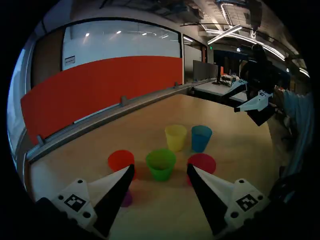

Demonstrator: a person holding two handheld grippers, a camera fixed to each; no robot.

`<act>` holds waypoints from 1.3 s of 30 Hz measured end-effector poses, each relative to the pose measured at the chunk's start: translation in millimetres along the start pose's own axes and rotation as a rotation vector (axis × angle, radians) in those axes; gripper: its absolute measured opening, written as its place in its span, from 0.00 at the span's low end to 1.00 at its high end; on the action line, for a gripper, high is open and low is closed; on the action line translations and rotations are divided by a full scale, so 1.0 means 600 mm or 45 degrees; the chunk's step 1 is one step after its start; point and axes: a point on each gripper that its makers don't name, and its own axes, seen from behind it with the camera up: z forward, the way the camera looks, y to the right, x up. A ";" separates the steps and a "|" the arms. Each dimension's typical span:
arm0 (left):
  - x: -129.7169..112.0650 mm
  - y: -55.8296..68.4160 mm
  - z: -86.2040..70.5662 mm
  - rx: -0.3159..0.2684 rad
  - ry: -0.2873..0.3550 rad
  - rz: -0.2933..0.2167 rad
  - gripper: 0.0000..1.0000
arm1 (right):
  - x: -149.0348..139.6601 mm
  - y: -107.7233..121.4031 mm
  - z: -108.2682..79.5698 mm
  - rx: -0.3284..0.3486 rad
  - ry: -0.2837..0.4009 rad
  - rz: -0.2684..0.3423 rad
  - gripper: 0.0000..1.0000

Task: Pour water

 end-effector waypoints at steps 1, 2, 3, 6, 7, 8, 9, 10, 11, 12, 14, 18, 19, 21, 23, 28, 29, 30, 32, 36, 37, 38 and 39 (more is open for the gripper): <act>-0.006 0.000 0.004 -0.003 -0.011 0.003 0.97 | -0.004 0.001 0.003 0.000 -0.006 -0.002 1.00; -0.011 0.001 0.009 -0.005 -0.022 0.005 0.97 | -0.008 0.001 0.006 0.001 -0.012 -0.003 1.00; -0.017 0.001 0.013 -0.008 -0.033 0.009 0.97 | -0.012 0.002 0.009 0.001 -0.019 -0.005 1.00; -0.031 0.001 0.026 -0.013 -0.062 0.021 0.97 | -0.024 0.003 0.019 0.002 -0.039 -0.011 1.00; -0.034 0.000 0.030 -0.013 -0.070 0.025 0.97 | -0.028 0.004 0.022 0.002 -0.045 -0.013 1.00; -0.038 -0.001 0.034 -0.013 -0.078 0.028 0.97 | -0.031 0.004 0.025 0.002 -0.050 -0.015 1.00; -0.042 -0.002 0.038 -0.014 -0.087 0.030 0.97 | -0.035 0.005 0.029 0.002 -0.056 -0.017 1.00; -0.046 -0.002 0.042 -0.017 -0.096 0.030 0.97 | -0.039 0.006 0.032 0.002 -0.063 -0.019 1.00; -0.050 -0.002 0.046 -0.019 -0.105 0.029 0.97 | -0.042 0.007 0.036 0.001 -0.069 -0.020 1.00; -0.054 -0.003 0.050 -0.022 -0.116 0.029 0.97 | -0.046 0.008 0.040 0.001 -0.076 -0.021 1.00; -0.063 -0.003 0.058 -0.028 -0.139 0.026 0.97 | -0.052 0.009 0.046 0.000 -0.088 -0.021 1.00; -0.076 -0.007 0.075 -0.034 -0.174 0.026 0.97 | -0.062 0.011 0.060 0.005 -0.105 -0.020 1.00; -0.078 -0.008 0.079 -0.036 -0.179 0.028 0.97 | -0.065 0.011 0.063 0.006 -0.108 -0.021 1.00; -0.083 -0.009 0.087 -0.038 -0.191 0.032 0.97 | -0.070 0.013 0.069 0.008 -0.116 -0.022 1.00; -0.085 -0.010 0.094 -0.040 -0.202 0.033 0.97 | -0.075 0.014 0.074 0.010 -0.126 -0.023 1.00; -0.088 -0.011 0.111 -0.045 -0.218 0.021 0.97 | -0.085 0.019 0.084 0.010 -0.143 -0.030 1.00; -0.088 -0.011 0.114 -0.045 -0.221 0.016 0.97 | -0.086 0.019 0.086 0.010 -0.145 -0.031 1.00; -0.089 -0.011 0.118 -0.046 -0.225 0.013 0.97 | -0.087 0.020 0.088 0.009 -0.146 -0.031 1.00; -0.090 -0.010 0.126 -0.049 -0.234 0.009 0.97 | -0.088 0.022 0.090 0.010 -0.147 -0.027 1.00; -0.090 -0.009 0.142 -0.052 -0.240 0.016 0.97 | -0.091 0.024 0.094 0.013 -0.149 -0.020 1.00; -0.089 -0.007 0.145 -0.055 -0.242 0.016 0.97 | -0.092 0.025 0.094 0.012 -0.150 -0.020 1.00; -0.088 -0.006 0.149 -0.058 -0.243 0.015 0.97 | -0.093 0.027 0.094 0.011 -0.150 -0.020 1.00; -0.088 -0.005 0.153 -0.061 -0.245 0.014 0.97 | -0.093 0.028 0.095 0.011 -0.151 -0.020 1.00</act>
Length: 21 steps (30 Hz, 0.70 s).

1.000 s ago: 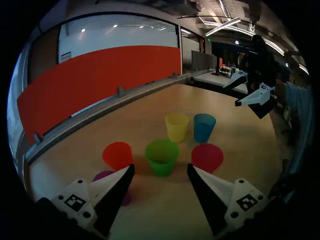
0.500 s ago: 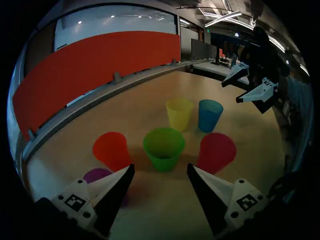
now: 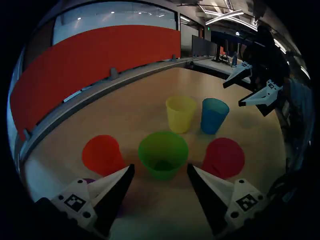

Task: Pour water

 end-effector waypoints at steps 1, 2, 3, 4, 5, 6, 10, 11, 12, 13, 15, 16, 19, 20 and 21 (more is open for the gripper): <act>0.001 0.001 0.003 -0.002 -0.001 -0.002 0.97 | 0.000 0.001 0.000 -0.001 0.000 0.000 1.00; 0.002 0.001 0.007 -0.005 -0.002 -0.004 0.97 | -0.001 0.003 0.001 -0.002 0.000 0.000 1.00; 0.004 0.002 0.010 -0.007 -0.003 -0.006 0.97 | -0.001 0.004 0.001 -0.002 -0.001 0.000 1.00; 0.005 0.002 0.013 -0.009 -0.002 -0.008 0.97 | -0.002 0.005 0.001 -0.002 -0.001 0.001 1.00; 0.006 0.003 0.016 -0.011 -0.002 -0.011 0.98 | -0.003 0.006 0.001 -0.002 -0.001 0.001 1.00; 0.008 0.003 0.019 -0.013 -0.001 -0.013 0.98 | -0.003 0.007 0.002 -0.002 -0.002 0.002 1.00; 0.013 0.005 0.029 -0.019 0.001 -0.023 0.97 | -0.006 0.011 0.003 -0.005 -0.004 0.004 1.00; 0.014 0.005 0.031 -0.019 0.001 -0.024 0.97 | -0.006 0.012 0.003 -0.006 -0.004 0.005 1.00; 0.016 0.005 0.033 -0.018 0.001 -0.025 0.97 | -0.006 0.013 0.003 -0.006 -0.004 0.005 1.00; 0.017 0.005 0.035 -0.017 0.002 -0.025 0.97 | -0.006 0.013 0.003 -0.007 -0.004 0.006 1.00; 0.019 0.005 0.038 -0.013 0.003 -0.025 0.97 | -0.006 0.015 0.002 -0.007 -0.002 0.008 1.00; 0.019 0.005 0.040 -0.012 0.003 -0.026 0.97 | -0.006 0.015 0.002 -0.007 -0.002 0.008 1.00; 0.021 0.004 0.045 -0.008 0.005 -0.028 0.97 | -0.005 0.017 0.002 -0.009 -0.001 0.011 1.00; 0.022 0.004 0.046 -0.006 0.006 -0.028 0.97 | -0.005 0.018 0.003 -0.010 -0.001 0.012 1.00; 0.022 0.004 0.047 -0.004 0.007 -0.028 0.97 | -0.005 0.019 0.003 -0.010 -0.001 0.012 1.00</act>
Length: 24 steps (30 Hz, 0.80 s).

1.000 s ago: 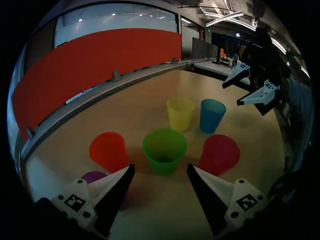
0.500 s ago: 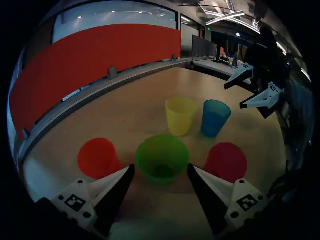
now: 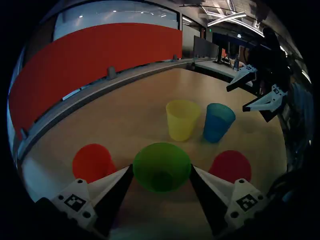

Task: Pour water

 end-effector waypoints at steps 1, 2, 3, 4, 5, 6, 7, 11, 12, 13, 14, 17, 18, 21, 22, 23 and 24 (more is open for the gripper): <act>0.000 0.000 0.000 0.001 0.000 0.000 0.97 | 0.000 0.000 0.000 0.000 0.000 0.000 1.00; 0.000 0.000 0.001 0.002 0.000 0.001 0.97 | 0.000 0.001 0.000 0.000 0.001 0.000 1.00; 0.000 0.000 0.002 0.003 0.000 0.001 0.96 | 0.000 0.001 -0.001 -0.001 0.001 0.000 1.00; 0.000 0.000 0.002 0.004 0.000 0.002 0.95 | 0.000 0.002 -0.001 -0.002 0.001 0.000 1.00; 0.000 0.000 0.003 0.005 -0.001 0.002 0.92 | 0.000 0.002 -0.001 -0.003 0.001 0.000 1.00; -0.001 0.000 0.003 0.006 -0.002 0.002 0.89 | 0.000 0.003 -0.001 -0.004 0.001 0.000 1.00; -0.001 0.000 0.004 0.007 -0.002 0.003 0.88 | 0.000 0.003 -0.001 -0.004 0.001 0.001 1.00; 0.000 0.002 0.004 0.008 -0.001 0.005 0.88 | -0.001 0.002 -0.001 -0.003 0.000 0.000 1.00; 0.000 0.003 0.004 0.007 0.001 0.004 0.87 | -0.001 0.002 -0.001 -0.003 -0.001 -0.001 1.00; 0.002 0.003 0.003 0.007 0.004 0.003 0.87 | -0.002 0.003 0.000 -0.003 -0.002 -0.002 1.00; 0.003 0.003 0.002 0.006 0.008 0.001 0.87 | -0.002 0.003 0.000 -0.004 -0.003 -0.002 1.00; 0.010 0.004 -0.003 0.004 0.026 -0.005 0.87 | -0.006 0.003 0.003 -0.004 -0.008 -0.001 1.00; 0.013 0.004 -0.005 0.004 0.032 -0.007 0.87 | -0.007 0.002 0.005 -0.003 -0.010 0.000 1.00; 0.019 0.004 -0.014 0.005 0.045 -0.009 0.87 | -0.011 0.000 0.009 0.003 -0.016 0.003 1.00; 0.021 0.004 -0.017 0.007 0.051 -0.008 0.87 | -0.012 -0.001 0.010 0.006 -0.018 0.003 1.00; 0.024 0.004 -0.020 0.009 0.057 -0.007 0.87 | -0.014 -0.003 0.012 0.008 -0.019 0.002 1.00; 0.027 0.004 -0.024 0.012 0.065 -0.006 0.87 | -0.015 -0.004 0.014 0.011 -0.021 0.002 1.00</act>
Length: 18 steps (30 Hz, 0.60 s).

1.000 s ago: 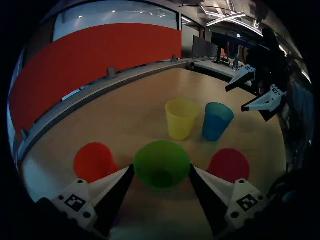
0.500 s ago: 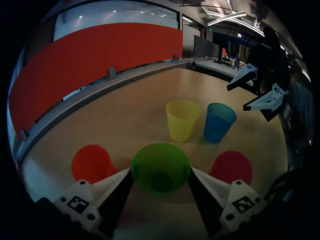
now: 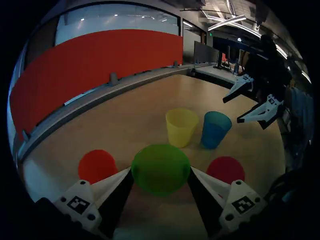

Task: Pour water

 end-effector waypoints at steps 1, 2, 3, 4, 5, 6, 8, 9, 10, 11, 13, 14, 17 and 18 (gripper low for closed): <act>0.003 0.000 -0.004 0.003 0.009 0.003 0.87 | -0.002 -0.002 0.002 0.002 -0.003 -0.002 1.00; 0.006 0.000 -0.007 0.006 0.018 0.006 0.87 | -0.003 -0.003 0.004 0.004 -0.005 -0.003 1.00; 0.010 -0.001 -0.011 0.010 0.028 0.009 0.87 | -0.005 -0.005 0.006 0.006 -0.008 -0.005 1.00; 0.012 -0.002 -0.015 0.014 0.038 0.013 0.87 | -0.006 -0.006 0.009 0.008 -0.012 -0.006 1.00; 0.015 -0.002 -0.018 0.018 0.047 0.016 0.87 | -0.008 -0.007 0.011 0.010 -0.016 -0.008 1.00; 0.018 -0.003 -0.022 0.022 0.057 0.019 0.87 | -0.010 -0.009 0.014 0.012 -0.019 -0.009 1.00; 0.022 -0.004 -0.028 0.028 0.069 0.018 0.87 | -0.013 -0.011 0.019 0.014 -0.024 -0.011 1.00; 0.024 -0.005 -0.032 0.031 0.077 0.017 0.87 | -0.014 -0.012 0.022 0.016 -0.026 -0.012 1.00; 0.027 -0.006 -0.035 0.032 0.084 0.014 0.88 | -0.016 -0.013 0.025 0.017 -0.028 -0.013 1.00; 0.029 -0.006 -0.038 0.033 0.092 0.011 0.87 | -0.017 -0.014 0.027 0.018 -0.030 -0.014 1.00; 0.036 -0.008 -0.044 0.036 0.110 0.005 0.87 | -0.019 -0.016 0.032 0.019 -0.032 -0.014 1.00; 0.039 -0.009 -0.047 0.038 0.120 0.002 0.87 | -0.020 -0.016 0.035 0.020 -0.033 -0.014 1.00; 0.048 -0.010 -0.057 0.041 0.146 -0.003 0.87 | -0.022 -0.020 0.042 0.026 -0.036 -0.013 1.00; 0.051 -0.011 -0.061 0.043 0.155 -0.004 0.87 | -0.023 -0.022 0.044 0.029 -0.037 -0.012 1.00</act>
